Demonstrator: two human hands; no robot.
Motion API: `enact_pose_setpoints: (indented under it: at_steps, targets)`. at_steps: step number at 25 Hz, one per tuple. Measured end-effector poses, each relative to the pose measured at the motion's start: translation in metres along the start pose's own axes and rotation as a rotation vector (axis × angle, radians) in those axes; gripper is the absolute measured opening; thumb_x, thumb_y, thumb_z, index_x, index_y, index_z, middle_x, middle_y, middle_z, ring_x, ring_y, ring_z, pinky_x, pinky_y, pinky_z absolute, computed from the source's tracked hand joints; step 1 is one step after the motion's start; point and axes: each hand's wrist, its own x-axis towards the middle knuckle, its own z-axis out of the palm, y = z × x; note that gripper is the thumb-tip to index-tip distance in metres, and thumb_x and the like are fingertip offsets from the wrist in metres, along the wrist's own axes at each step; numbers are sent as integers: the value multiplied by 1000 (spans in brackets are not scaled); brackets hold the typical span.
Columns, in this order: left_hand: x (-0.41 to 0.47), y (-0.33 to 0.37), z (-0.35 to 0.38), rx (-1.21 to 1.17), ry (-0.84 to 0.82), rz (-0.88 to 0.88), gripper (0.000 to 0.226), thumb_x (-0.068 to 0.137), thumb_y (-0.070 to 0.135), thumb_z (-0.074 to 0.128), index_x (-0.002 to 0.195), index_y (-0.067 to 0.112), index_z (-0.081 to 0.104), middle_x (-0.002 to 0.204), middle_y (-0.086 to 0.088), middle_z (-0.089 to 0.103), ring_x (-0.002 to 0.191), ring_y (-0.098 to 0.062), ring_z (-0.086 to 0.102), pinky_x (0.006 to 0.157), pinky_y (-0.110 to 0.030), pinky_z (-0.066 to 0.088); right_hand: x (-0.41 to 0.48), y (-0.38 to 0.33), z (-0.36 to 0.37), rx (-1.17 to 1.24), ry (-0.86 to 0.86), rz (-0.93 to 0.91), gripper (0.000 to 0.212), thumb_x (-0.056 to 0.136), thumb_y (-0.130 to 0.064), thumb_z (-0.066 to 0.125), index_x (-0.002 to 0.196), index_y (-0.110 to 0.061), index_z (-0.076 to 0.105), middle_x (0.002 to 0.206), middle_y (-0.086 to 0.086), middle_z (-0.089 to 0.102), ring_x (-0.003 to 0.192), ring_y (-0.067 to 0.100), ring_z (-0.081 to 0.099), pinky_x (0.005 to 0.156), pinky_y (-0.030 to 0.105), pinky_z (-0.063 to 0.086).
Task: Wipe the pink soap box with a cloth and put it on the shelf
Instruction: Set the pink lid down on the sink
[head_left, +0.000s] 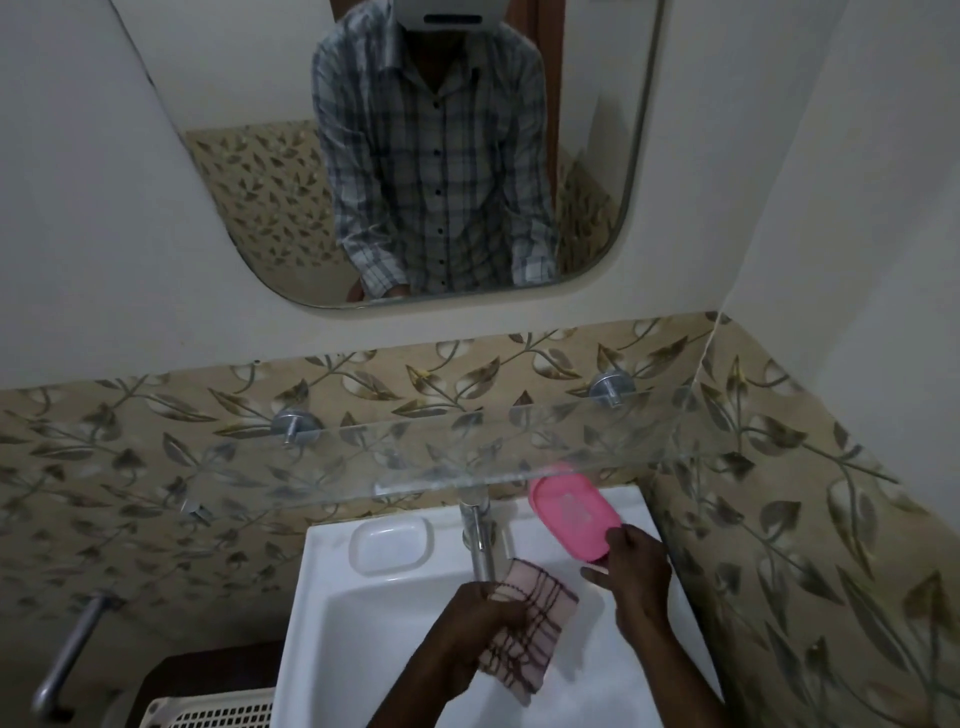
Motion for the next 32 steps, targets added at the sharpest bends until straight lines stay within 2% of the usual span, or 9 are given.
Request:
enact_pose_setpoints:
  at_steps: [3, 7, 10, 14, 17, 20, 25, 29, 32]
  targets:
    - [-15, -18, -34, -255, -16, 48, 32, 84, 0, 53, 110, -3, 70, 101, -33, 71, 81, -37, 69, 64, -38, 60, 33, -9, -5, -430, -44, -139, 28, 102, -8, 43, 115, 0, 66, 107, 24, 67, 75, 38, 71, 55, 37, 58]
    - [-31, -36, -69, -424, -23, 74, 39, 82, 4, 52, 115, 7, 72, 108, -36, 68, 85, -42, 67, 66, -47, 59, 46, -10, 18, -899, -56, -400, 28, 100, -6, 42, 94, -5, 70, 95, 14, 74, 87, 29, 70, 67, 32, 49]
    - [-35, -51, -90, -290, 202, 120, 41, 65, 16, 71, 105, 7, 72, 92, -16, 78, 83, -29, 70, 65, -32, 54, 57, -7, 28, -1107, -91, -492, 26, 101, -12, 44, 93, -8, 68, 98, 10, 73, 91, 23, 68, 67, 26, 45]
    - [-35, -67, -109, -220, 308, 77, 44, 53, 18, 77, 95, 5, 75, 85, -7, 79, 93, -25, 66, 79, -33, 48, 68, -9, 24, -1030, -101, -447, 35, 101, -34, 52, 97, -1, 64, 101, 17, 68, 99, 30, 65, 81, 36, 48]
    - [-39, -74, -108, -173, 314, 80, 33, 58, 19, 71, 90, 16, 79, 96, -5, 79, 107, -27, 64, 100, -42, 44, 62, 1, 19, -1109, -220, -472, 61, 97, -47, 53, 142, -6, 45, 143, 16, 49, 134, 32, 45, 106, 40, 42]
    - [-35, -75, -107, -142, 296, 81, 34, 66, 14, 75, 100, 15, 77, 103, -6, 78, 112, -29, 63, 104, -43, 43, 51, 22, 16, -1184, -433, -779, 71, 92, -43, 65, 151, -15, 36, 160, 14, 28, 149, 33, 24, 119, 47, 26]
    - [-30, -67, -107, -203, 282, 87, 47, 64, 19, 75, 110, 12, 72, 98, -8, 79, 103, -30, 68, 86, -37, 51, 46, 45, 20, -1412, -324, -1089, 62, 45, -30, 101, 101, -13, 79, 107, 20, 75, 99, 36, 73, 78, 58, 58]
    - [-27, -58, -100, -469, 244, 93, 31, 87, 5, 56, 116, 5, 65, 102, -27, 74, 88, -43, 73, 66, -44, 60, 38, 38, 19, -1382, -224, -1169, 55, 61, -24, 94, 112, -14, 75, 120, 18, 71, 111, 33, 68, 104, 57, 42]
    - [-30, -52, -94, -588, 149, 90, 34, 92, -1, 43, 118, 3, 65, 108, -34, 70, 88, -49, 72, 63, -53, 61, 4, 18, 19, -887, -161, -1116, 49, 74, -15, 87, 120, -10, 71, 129, 12, 65, 119, 29, 62, 101, 44, 49]
